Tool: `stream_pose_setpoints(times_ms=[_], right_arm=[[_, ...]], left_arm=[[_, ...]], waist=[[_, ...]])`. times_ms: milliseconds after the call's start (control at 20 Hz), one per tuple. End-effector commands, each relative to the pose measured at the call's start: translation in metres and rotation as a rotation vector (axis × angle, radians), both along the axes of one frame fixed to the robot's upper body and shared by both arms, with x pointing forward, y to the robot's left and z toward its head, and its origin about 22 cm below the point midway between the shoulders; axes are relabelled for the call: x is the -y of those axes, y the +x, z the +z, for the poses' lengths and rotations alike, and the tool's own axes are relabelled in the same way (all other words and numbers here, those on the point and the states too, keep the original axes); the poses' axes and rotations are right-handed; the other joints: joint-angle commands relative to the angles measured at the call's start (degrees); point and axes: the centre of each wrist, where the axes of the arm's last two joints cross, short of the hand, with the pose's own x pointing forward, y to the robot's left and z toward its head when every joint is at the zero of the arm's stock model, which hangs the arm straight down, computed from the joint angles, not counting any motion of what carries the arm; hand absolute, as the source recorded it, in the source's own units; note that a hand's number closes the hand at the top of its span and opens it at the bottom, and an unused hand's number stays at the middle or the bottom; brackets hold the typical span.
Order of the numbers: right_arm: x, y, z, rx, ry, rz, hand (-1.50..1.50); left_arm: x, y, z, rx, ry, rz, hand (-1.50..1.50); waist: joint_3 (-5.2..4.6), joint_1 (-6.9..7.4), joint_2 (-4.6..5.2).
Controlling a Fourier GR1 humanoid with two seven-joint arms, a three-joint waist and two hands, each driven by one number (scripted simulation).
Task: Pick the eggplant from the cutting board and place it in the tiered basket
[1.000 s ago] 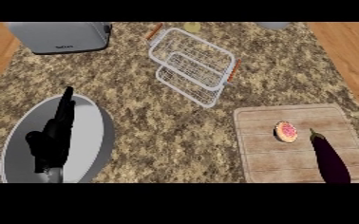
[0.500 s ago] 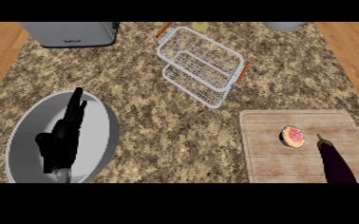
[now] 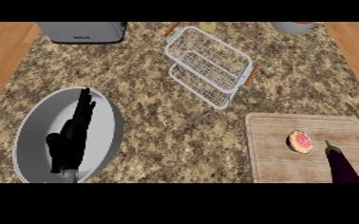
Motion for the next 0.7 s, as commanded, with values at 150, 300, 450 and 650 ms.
stream_pose_setpoints(times_ms=[150, 300, 450, 650], right_arm=[[-0.019, -0.004, -0.020, -0.137, -0.110, -0.042, -1.50], [-0.032, -0.006, -0.019, -0.231, -0.128, -0.063, -1.50], [-0.038, -0.010, -0.036, -0.307, -0.131, -0.077, -1.50], [-0.046, 0.006, -0.044, -0.296, -0.084, -0.060, -1.50]], left_arm=[[0.012, -0.016, -0.034, -0.166, -0.024, -0.012, 0.00], [0.009, -0.017, -0.038, -0.183, -0.043, 0.007, 0.00], [-0.004, -0.016, -0.042, -0.164, -0.011, 0.006, 0.00], [0.006, -0.018, -0.041, -0.173, -0.020, -0.001, 0.00]], waist=[[-0.58, 1.66, 1.09], [-0.65, 1.03, 0.90], [-0.64, 1.27, 1.00], [-0.56, 1.52, 0.94]])
